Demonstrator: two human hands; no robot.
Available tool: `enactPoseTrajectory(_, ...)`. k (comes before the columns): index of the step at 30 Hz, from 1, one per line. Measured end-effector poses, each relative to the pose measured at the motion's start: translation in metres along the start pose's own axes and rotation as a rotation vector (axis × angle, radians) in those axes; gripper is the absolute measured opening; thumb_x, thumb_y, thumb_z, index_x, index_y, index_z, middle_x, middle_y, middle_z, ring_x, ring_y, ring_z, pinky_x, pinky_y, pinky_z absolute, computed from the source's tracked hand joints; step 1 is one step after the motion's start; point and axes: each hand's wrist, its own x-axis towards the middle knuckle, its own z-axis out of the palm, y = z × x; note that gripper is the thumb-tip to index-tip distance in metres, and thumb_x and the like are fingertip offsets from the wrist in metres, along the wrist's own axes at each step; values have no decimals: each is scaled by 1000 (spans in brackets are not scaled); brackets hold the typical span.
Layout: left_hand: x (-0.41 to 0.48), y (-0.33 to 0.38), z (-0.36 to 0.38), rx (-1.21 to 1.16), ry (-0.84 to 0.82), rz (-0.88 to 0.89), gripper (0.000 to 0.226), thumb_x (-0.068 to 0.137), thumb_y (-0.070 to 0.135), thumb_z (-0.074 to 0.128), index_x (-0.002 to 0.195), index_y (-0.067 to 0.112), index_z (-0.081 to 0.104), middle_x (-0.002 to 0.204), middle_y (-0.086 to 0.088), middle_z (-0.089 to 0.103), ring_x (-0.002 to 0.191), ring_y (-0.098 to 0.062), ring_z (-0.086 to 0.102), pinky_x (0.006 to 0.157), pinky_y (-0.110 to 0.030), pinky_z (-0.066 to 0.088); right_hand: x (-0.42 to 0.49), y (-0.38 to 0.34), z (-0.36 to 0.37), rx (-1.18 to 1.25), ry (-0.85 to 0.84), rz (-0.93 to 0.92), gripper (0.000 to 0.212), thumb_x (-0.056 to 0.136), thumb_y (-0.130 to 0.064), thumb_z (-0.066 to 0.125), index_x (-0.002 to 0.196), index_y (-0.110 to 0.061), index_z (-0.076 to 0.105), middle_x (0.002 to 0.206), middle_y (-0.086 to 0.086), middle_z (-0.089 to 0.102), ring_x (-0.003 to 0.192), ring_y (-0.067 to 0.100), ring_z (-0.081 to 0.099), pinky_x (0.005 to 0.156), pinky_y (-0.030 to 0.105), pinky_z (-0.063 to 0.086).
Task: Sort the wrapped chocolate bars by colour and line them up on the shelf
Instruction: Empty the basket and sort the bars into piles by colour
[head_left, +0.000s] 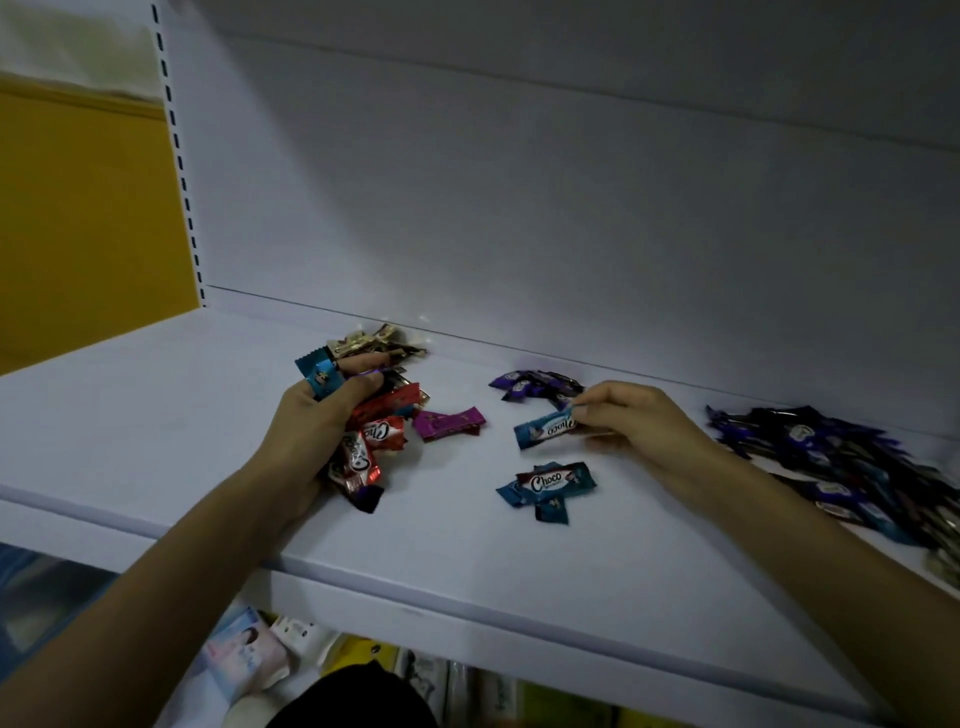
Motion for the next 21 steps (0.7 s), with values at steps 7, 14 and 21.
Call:
enactPoseTrajectory(7, 1, -1, -1, 24, -3, 11, 20, 91, 11, 60, 98, 24, 73, 91, -3, 76, 72, -20, 73, 50, -24, 56, -12, -4, -25, -245, -320, -9, 16, 88, -14, 64, 89, -24, 76, 79, -5, 72, 70, 6, 64, 62, 14, 49)
enactPoseTrajectory(14, 0, -2, 1, 61, -5, 19, 20, 91, 12, 61, 103, 22, 72, 93, -5, 75, 72, -18, 73, 51, -23, 55, -15, 11, -11, -637, -73, -227, 19, 78, -25, 75, 74, -24, 56, 67, -10, 54, 57, -6, 47, 52, 11, 39)
enactPoseTrajectory(21, -3, -2, 3, 86, -13, 24, 20, 91, 11, 61, 107, 19, 71, 94, -6, 75, 78, -21, 73, 53, -25, 56, 6, -40, 57, -358, -113, -395, 16, 80, -30, 72, 83, -21, 59, 72, -2, 58, 60, 3, 50, 60, 21, 46)
